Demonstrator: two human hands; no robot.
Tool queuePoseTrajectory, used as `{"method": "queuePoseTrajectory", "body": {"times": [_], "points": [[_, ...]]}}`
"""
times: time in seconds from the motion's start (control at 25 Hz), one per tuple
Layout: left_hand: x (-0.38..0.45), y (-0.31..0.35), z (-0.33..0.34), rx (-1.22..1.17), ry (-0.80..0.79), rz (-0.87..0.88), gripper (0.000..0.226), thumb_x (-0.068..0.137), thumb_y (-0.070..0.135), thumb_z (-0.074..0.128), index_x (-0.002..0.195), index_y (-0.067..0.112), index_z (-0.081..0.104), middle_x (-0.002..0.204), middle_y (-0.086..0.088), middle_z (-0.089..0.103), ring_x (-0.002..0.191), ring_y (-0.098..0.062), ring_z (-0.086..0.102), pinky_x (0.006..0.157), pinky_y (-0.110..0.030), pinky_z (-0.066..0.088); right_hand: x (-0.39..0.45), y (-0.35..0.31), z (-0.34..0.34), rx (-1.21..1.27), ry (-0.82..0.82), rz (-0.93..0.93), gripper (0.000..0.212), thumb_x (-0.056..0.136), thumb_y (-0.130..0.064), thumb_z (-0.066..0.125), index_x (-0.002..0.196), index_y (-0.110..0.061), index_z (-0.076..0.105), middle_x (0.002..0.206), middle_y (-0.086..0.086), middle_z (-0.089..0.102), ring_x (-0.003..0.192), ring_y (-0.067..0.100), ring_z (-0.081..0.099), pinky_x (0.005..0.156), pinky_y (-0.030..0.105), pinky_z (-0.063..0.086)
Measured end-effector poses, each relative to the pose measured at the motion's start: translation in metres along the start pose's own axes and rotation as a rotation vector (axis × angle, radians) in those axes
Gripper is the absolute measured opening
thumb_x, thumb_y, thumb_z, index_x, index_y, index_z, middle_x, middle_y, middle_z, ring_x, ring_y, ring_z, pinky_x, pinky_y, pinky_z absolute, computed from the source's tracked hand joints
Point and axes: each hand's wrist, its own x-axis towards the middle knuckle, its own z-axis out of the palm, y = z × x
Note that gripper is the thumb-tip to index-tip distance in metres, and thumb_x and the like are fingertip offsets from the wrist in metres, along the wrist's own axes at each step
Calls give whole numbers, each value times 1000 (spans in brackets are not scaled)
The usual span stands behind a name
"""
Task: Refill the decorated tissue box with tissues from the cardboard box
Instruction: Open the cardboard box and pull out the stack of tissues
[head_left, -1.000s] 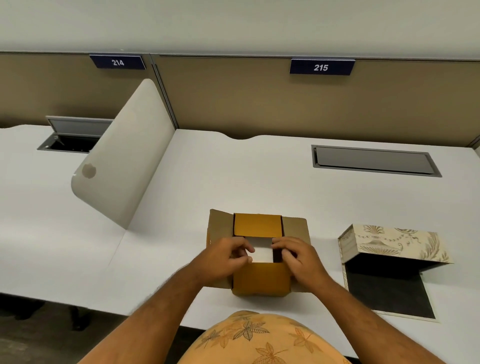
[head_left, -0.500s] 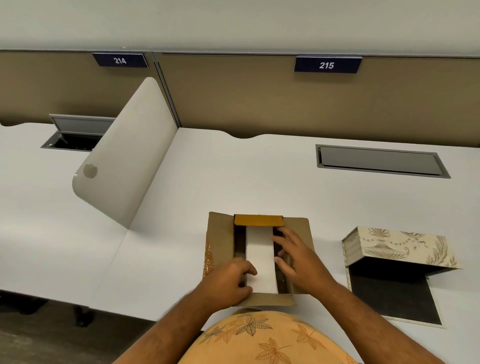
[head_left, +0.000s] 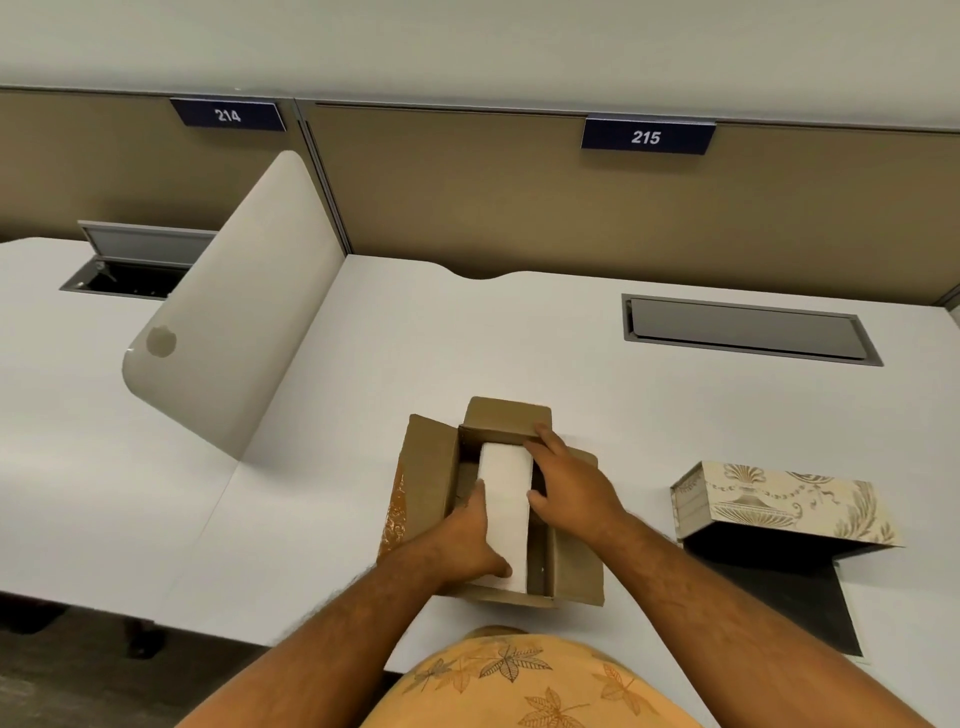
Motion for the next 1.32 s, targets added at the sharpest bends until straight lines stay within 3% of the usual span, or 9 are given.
{"method": "queuePoseTrajectory", "body": {"times": [0.08, 0.28, 0.52, 0.68, 0.8, 0.92, 1.0, 1.16, 1.32], "points": [[6, 2, 0, -146, 22, -60, 129, 88, 24, 87, 168, 20, -14, 163, -8, 41, 144, -31, 50, 115, -45, 51, -1, 1, -3, 29, 5, -2, 69, 95, -36, 70, 159, -33, 42, 178, -11, 20, 118, 17, 69, 90, 28, 60], [23, 7, 4, -364, 143, -160, 92, 90, 23, 84, 160, 12, 26, 151, -11, 54, 136, -30, 57, 114, -46, 52, -16, -23, -3, 199, 178, 57, 54, 99, -30, 69, 151, -27, 55, 151, -3, 60, 126, 18, 66, 104, 30, 56], [31, 10, 3, -402, 123, -180, 72, 100, 27, 69, 159, 10, 32, 147, -11, 59, 123, -24, 60, 103, -36, 52, -28, -63, 18, 810, -46, 346, 71, 100, -26, 69, 160, -18, 33, 156, 8, 53, 146, 28, 50, 119, 47, 47], [35, 10, 6, -462, 108, -180, 77, 95, 10, 72, 161, 7, 34, 150, -15, 60, 134, -32, 60, 112, -45, 53, -21, -65, 25, 1064, -177, 650, 70, 107, -43, 56, 164, -14, 28, 160, 10, 50, 140, 27, 52, 109, 35, 44], [36, 12, 9, -441, 124, -207, 77, 96, 10, 71, 162, 5, 32, 151, -15, 58, 133, -30, 61, 104, -37, 55, -17, -63, 33, 1095, -214, 744, 72, 106, -52, 53, 162, -12, 34, 156, 11, 54, 121, 21, 54, 99, 34, 41], [44, 14, 6, -440, 113, -297, 82, 96, 16, 72, 164, 6, 27, 156, -15, 52, 136, -30, 56, 92, -33, 50, -14, -60, 36, 1085, -235, 774, 78, 104, -57, 52, 164, -14, 28, 159, 11, 50, 124, 23, 54, 96, 36, 41], [48, 16, 4, -442, 116, -342, 74, 97, 16, 72, 160, 7, 34, 152, -14, 55, 126, -28, 58, 88, -34, 47, -14, -54, 37, 1095, -237, 773, 81, 103, -60, 52, 166, -15, 26, 161, 11, 48, 129, 25, 54, 100, 38, 44], [51, 19, 5, -433, 122, -392, 62, 99, 17, 69, 154, 6, 43, 132, -14, 64, 107, -25, 61, 88, -35, 55, -15, -51, 39, 1085, -263, 752, 95, 98, -69, 53, 168, -17, 17, 167, 10, 41, 146, 30, 47, 117, 45, 43], [49, 16, 11, -488, 110, -402, 44, 104, 21, 60, 144, 4, 53, 126, -11, 64, 111, -23, 64, 93, -33, 50, -15, -51, 43, 1086, -286, 738, 99, 92, -75, 55, 166, -20, 19, 157, 10, 50, 125, 24, 58, 105, 44, 52]]}}
